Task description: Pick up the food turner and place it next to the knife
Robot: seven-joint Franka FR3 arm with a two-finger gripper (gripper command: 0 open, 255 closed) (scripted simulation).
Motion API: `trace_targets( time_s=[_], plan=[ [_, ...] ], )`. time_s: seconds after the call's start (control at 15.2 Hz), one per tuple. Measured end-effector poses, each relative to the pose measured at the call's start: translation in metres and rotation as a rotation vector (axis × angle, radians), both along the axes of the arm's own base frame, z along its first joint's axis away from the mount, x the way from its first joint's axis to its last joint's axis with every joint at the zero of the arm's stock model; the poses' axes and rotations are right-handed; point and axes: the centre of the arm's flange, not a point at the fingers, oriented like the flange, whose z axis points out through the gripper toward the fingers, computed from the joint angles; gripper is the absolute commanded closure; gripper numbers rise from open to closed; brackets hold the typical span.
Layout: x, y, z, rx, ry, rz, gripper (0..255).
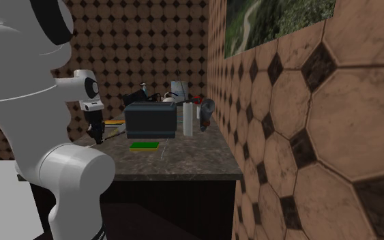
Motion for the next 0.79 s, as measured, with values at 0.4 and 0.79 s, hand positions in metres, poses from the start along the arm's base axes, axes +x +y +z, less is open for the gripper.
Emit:
trace_targets(
  time_s=[0.4,0.79],
  plan=[
    [0.001,0.000,-0.029,0.000,0.000,0.000,255],
    [0.000,0.001,-0.032,0.000,0.000,0.000,0]
  ],
)
